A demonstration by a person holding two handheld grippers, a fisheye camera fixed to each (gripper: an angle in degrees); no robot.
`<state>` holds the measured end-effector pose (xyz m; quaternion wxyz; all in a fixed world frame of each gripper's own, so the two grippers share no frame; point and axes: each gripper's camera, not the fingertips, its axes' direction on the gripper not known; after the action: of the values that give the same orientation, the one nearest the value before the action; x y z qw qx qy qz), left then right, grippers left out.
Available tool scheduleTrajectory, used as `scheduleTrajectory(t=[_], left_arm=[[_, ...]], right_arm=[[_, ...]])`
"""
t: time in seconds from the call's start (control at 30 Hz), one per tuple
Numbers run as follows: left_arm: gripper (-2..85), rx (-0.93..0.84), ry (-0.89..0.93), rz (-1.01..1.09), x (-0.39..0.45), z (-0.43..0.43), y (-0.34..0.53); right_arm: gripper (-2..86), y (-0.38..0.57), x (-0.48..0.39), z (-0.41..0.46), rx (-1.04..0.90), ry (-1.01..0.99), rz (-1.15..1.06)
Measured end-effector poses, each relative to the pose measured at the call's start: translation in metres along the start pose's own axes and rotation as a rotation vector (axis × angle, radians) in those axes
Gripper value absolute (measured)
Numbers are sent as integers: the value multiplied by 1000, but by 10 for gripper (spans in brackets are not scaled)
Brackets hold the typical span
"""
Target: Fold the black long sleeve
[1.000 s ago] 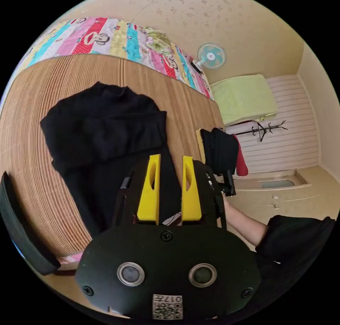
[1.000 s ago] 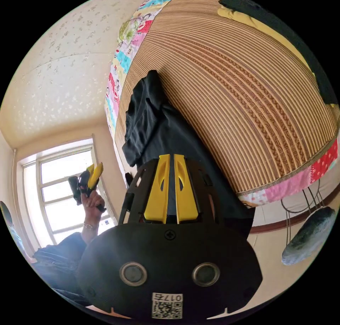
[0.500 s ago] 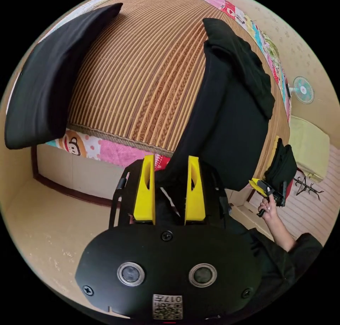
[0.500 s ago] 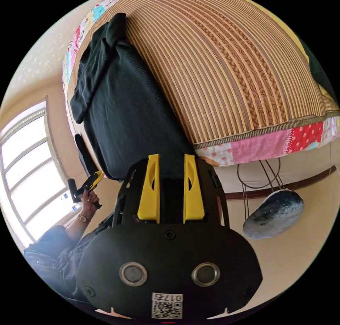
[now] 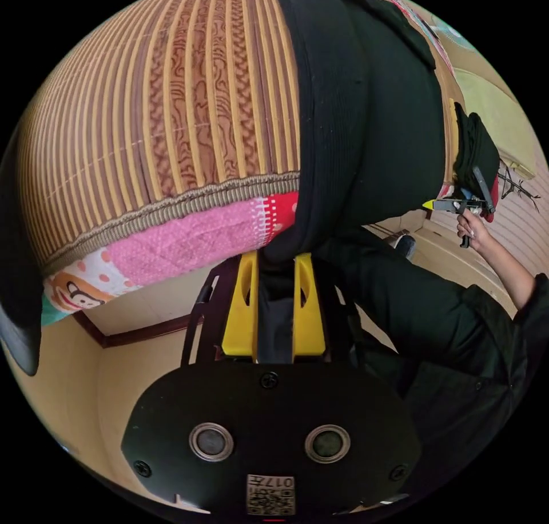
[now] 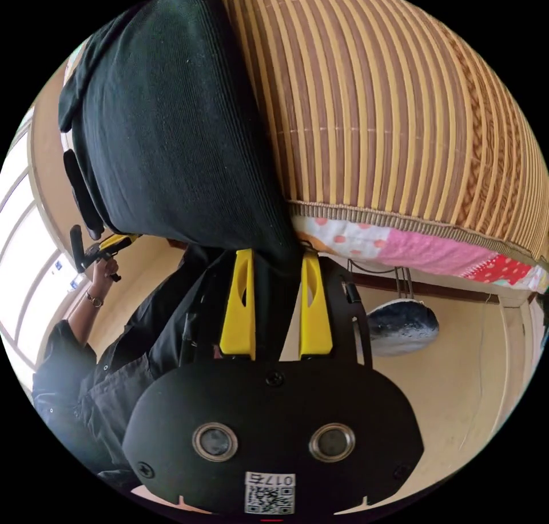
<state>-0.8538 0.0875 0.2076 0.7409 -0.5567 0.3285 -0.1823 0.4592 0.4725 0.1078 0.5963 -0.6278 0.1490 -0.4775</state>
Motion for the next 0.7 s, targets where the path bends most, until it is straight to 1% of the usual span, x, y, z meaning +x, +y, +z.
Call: scheduleTrajectory(t=[0.07,0.1,0.13,0.17,0.2,0.23,0.27,0.3,0.33,0.37,0.43,0.47,0.5,0.6,0.7], left_arm=[[43,-20,32,12,-7,-7,2],[40,-24,85,22,-11,-15,7],[39,-37,192,63,-15,-24,16],[38,-42,260,84,-18,-30,22],[38,-32,402,110,-25,-44,36],[37,18,553,117,-35,-64,54],[37,54,621,108,-42,-75,63],[37,132,745,94,-55,-98,84],[38,203,821,84,-65,-121,104],[38,233,849,81,-69,-132,114],[37,344,1011,112,-77,-171,141],[37,378,1054,128,-76,-181,145],[37,454,1102,157,-75,-202,148],[38,632,1103,204,-71,-258,124],[40,750,1102,218,-75,-310,58]], right_arm=[[64,8,1,-9,-3,-52,-93],[56,21,6,-17,13,-153,-172],[49,38,16,-28,33,-291,-238],[46,48,23,-33,48,-350,-256],[42,71,39,-44,92,-455,-276],[38,95,56,-55,149,-572,-287],[36,108,65,-61,184,-634,-289],[33,134,81,-74,265,-746,-293],[31,160,95,-86,354,-822,-298],[30,172,100,-91,396,-855,-302],[27,207,108,-113,564,-1008,-384],[27,211,107,-119,605,-1040,-417],[26,214,102,-132,671,-1076,-481],[27,182,93,-168,815,-1135,-562],[32,112,91,-204,924,-1179,-509]])
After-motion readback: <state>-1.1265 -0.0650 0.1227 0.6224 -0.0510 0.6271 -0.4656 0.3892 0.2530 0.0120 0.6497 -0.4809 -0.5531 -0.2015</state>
